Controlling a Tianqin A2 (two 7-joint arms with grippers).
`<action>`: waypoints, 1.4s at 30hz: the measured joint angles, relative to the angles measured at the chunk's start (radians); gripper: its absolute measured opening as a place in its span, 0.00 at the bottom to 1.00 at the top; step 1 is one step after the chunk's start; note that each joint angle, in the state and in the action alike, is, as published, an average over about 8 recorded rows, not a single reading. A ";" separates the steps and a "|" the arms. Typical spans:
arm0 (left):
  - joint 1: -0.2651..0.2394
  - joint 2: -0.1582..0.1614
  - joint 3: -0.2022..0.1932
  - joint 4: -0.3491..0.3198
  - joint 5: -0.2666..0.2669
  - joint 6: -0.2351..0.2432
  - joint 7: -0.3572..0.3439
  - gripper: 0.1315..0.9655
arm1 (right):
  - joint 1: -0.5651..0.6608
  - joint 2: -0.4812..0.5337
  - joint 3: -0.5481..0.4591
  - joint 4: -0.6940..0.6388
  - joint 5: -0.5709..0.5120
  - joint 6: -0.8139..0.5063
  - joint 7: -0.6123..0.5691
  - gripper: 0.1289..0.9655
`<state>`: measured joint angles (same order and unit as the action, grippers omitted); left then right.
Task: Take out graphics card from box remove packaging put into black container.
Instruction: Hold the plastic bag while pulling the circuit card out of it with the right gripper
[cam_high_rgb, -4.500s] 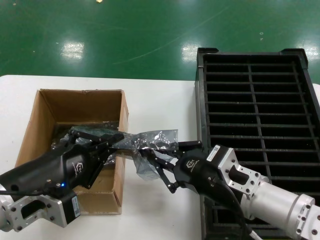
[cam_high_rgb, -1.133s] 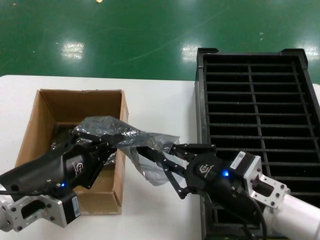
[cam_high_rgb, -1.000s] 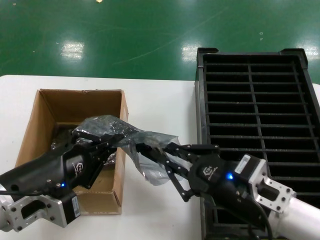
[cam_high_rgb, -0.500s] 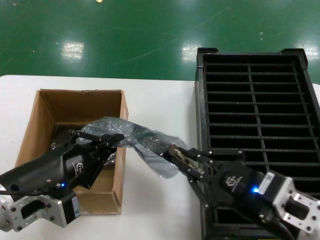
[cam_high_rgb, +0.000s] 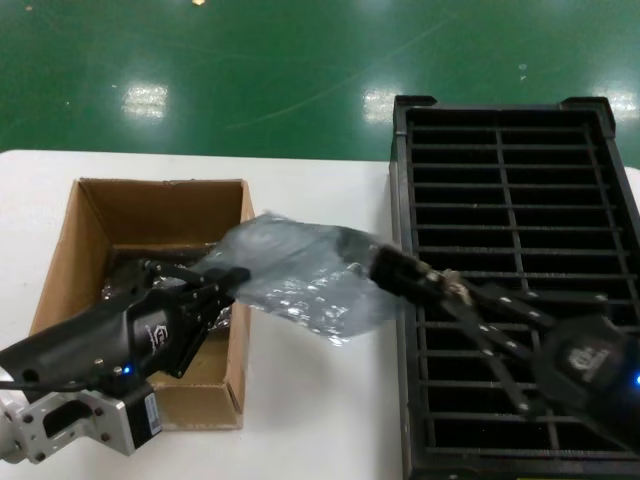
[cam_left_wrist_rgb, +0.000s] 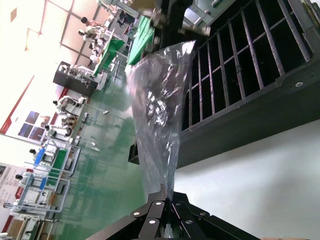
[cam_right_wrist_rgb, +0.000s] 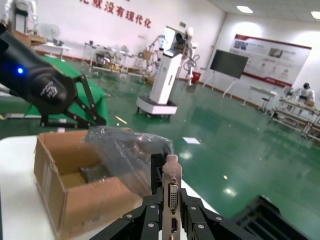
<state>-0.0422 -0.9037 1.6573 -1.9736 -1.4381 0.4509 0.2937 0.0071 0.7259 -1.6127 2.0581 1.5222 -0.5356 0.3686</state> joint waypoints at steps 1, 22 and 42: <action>0.000 0.000 0.000 0.000 0.000 0.000 0.000 0.01 | -0.019 0.012 0.022 0.000 0.025 -0.003 -0.015 0.07; 0.000 0.000 0.000 0.000 0.000 0.000 0.000 0.01 | -0.183 0.212 0.223 0.001 0.229 -0.049 -0.056 0.07; 0.000 0.000 0.000 0.000 0.000 0.000 0.000 0.01 | -0.166 0.224 0.191 0.001 0.148 -0.008 0.008 0.07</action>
<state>-0.0422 -0.9037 1.6573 -1.9735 -1.4381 0.4508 0.2937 -0.1586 0.9495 -1.4215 2.0595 1.6700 -0.5439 0.3764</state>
